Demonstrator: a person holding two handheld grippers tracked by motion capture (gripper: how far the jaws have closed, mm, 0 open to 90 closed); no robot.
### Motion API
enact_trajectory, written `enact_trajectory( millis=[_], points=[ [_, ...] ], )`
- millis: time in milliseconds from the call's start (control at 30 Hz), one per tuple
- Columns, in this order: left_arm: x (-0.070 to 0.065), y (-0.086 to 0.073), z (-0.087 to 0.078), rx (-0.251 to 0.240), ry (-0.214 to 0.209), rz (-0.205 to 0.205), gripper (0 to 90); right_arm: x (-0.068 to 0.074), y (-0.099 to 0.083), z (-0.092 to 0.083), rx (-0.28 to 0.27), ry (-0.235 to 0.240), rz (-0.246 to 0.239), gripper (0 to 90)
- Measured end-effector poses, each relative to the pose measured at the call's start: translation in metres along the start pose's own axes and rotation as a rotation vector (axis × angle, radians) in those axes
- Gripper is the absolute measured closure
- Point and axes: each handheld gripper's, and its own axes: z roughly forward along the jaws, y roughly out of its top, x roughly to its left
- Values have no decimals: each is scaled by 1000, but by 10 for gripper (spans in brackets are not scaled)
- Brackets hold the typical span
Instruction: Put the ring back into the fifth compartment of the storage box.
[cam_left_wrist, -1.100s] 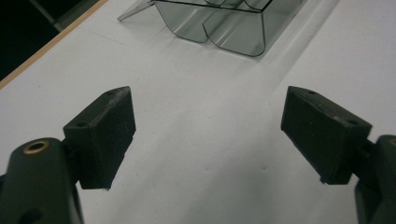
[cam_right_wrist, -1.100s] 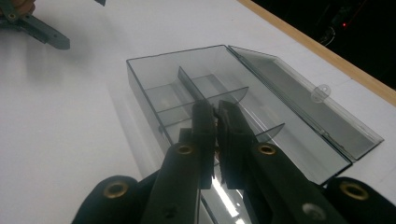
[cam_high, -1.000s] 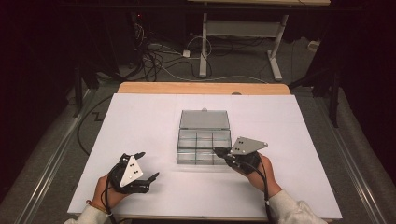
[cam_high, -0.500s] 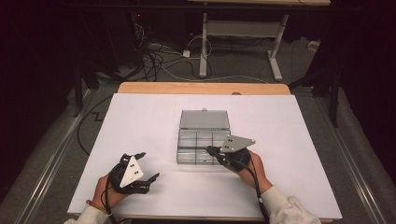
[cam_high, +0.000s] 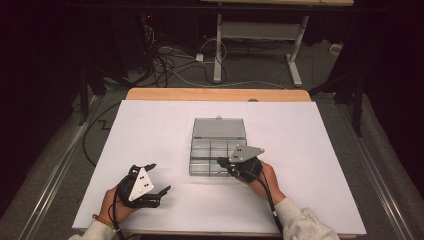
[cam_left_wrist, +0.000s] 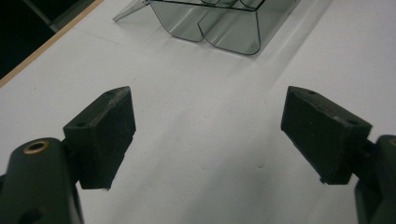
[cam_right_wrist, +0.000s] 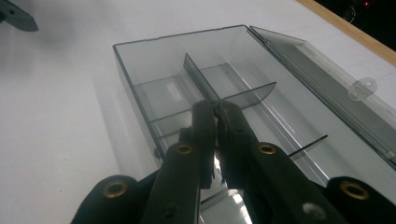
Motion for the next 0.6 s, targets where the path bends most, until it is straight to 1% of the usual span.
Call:
enact_trajectory(
  millis=[233,300,600],
  points=[
    [0,1,0,0,-1,4,175,-2,-2,3,26,4,7,864],
    [0,1,0,0,-1,2,175,-2,-3,3,27,6,18,864],
    [-1,1,0,6,-4,7,175,-2,-4,3,29,3,19,878]
  ],
)
